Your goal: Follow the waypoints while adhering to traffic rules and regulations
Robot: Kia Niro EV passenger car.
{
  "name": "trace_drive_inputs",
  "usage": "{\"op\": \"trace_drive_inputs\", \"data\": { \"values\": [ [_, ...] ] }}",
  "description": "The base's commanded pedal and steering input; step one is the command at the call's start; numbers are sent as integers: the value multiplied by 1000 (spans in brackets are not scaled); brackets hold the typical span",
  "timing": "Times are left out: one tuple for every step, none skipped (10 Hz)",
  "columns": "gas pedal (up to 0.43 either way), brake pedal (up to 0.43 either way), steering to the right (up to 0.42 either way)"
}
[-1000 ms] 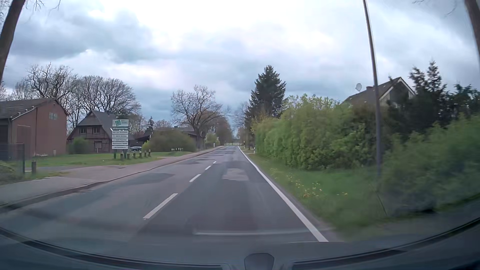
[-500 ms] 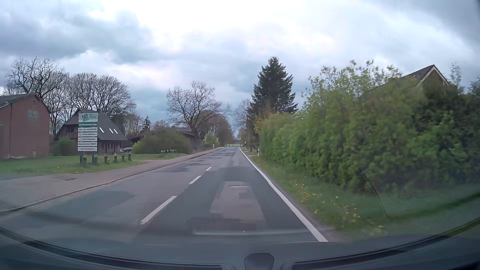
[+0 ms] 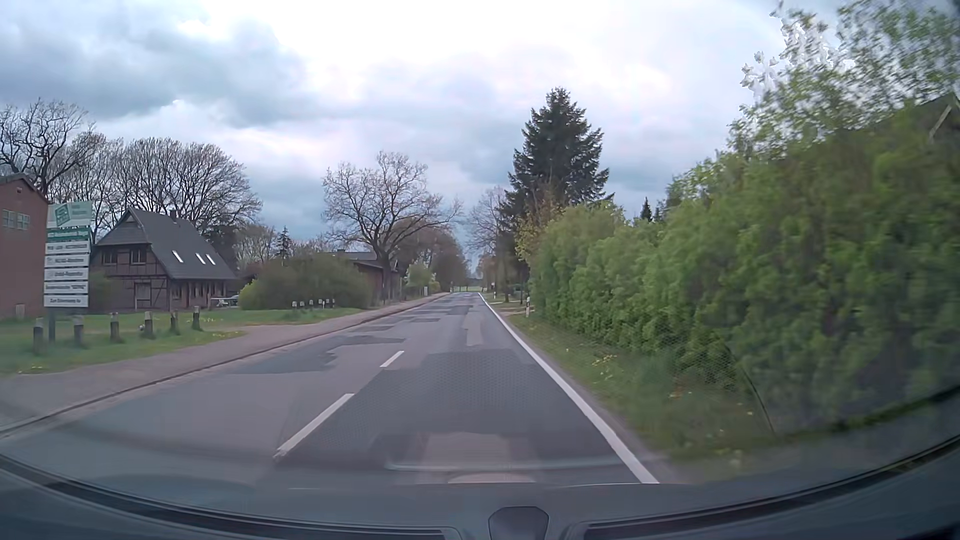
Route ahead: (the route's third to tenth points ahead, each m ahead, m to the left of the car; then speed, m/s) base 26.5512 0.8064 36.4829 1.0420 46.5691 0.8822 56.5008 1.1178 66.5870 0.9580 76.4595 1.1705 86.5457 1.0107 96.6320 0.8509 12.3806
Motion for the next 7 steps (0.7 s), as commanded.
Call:
{"op": "trace_drive_inputs", "data": {
  "values": [
    [59, 0, -4],
    [59, 0, -4],
    [59, 0, -3],
    [59, 0, -3],
    [59, 0, -3],
    [59, 0, -3],
    [59, 0, -3]
  ]
}}
